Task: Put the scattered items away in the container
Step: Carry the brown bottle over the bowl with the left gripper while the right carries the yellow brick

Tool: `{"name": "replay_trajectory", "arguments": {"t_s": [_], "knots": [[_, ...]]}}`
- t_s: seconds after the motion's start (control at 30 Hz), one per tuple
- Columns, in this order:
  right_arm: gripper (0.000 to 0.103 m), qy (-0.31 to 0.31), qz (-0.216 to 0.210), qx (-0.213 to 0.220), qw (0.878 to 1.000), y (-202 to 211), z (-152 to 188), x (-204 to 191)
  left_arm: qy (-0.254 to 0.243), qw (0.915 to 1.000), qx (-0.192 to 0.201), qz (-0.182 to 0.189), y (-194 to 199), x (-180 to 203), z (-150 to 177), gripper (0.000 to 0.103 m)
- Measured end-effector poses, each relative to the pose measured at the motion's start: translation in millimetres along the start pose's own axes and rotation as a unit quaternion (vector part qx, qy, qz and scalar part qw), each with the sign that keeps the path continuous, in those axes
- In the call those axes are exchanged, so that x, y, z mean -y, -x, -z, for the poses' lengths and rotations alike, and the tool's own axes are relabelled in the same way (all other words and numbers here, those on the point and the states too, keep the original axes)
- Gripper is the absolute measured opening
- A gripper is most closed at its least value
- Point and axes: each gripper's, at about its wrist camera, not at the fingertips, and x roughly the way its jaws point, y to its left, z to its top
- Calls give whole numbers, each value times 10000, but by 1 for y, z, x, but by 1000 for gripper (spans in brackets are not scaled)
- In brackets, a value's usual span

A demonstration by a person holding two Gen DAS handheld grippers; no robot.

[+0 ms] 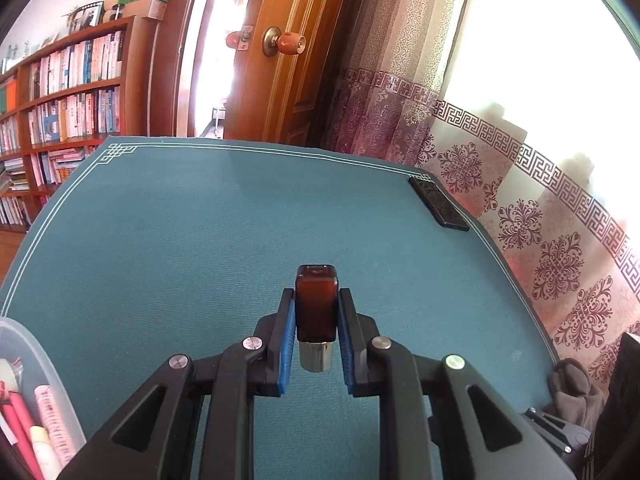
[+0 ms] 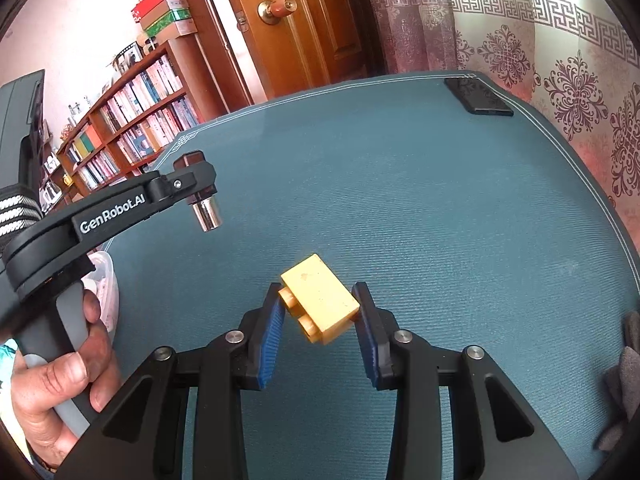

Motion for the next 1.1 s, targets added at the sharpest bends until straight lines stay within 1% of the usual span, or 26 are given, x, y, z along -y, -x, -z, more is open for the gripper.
{"name": "replay_trajectory", "arguments": {"t_s": [0.27, 0.5, 0.8, 0.97, 1.1], "knots": [[37, 215, -373, -68, 9991, -8, 1, -32, 50, 9991, 127, -401, 38, -33, 14, 23], [37, 472, -712, -68, 9963, -8, 0, -69, 105, 9973, 240, -679, 70, -59, 23, 23], [37, 914, -1189, -82, 9887, -5, 5, -121, 499, 9924, 328, -1080, 112, -111, 35, 23], [37, 1122, -1405, -122, 9836, -6, 11, -146, 721, 9893, 253, -1244, 129, -137, 47, 23], [37, 1266, -1541, -180, 9798, -7, 16, -165, 900, 9867, 154, -1343, 135, -152, 57, 23]]}}
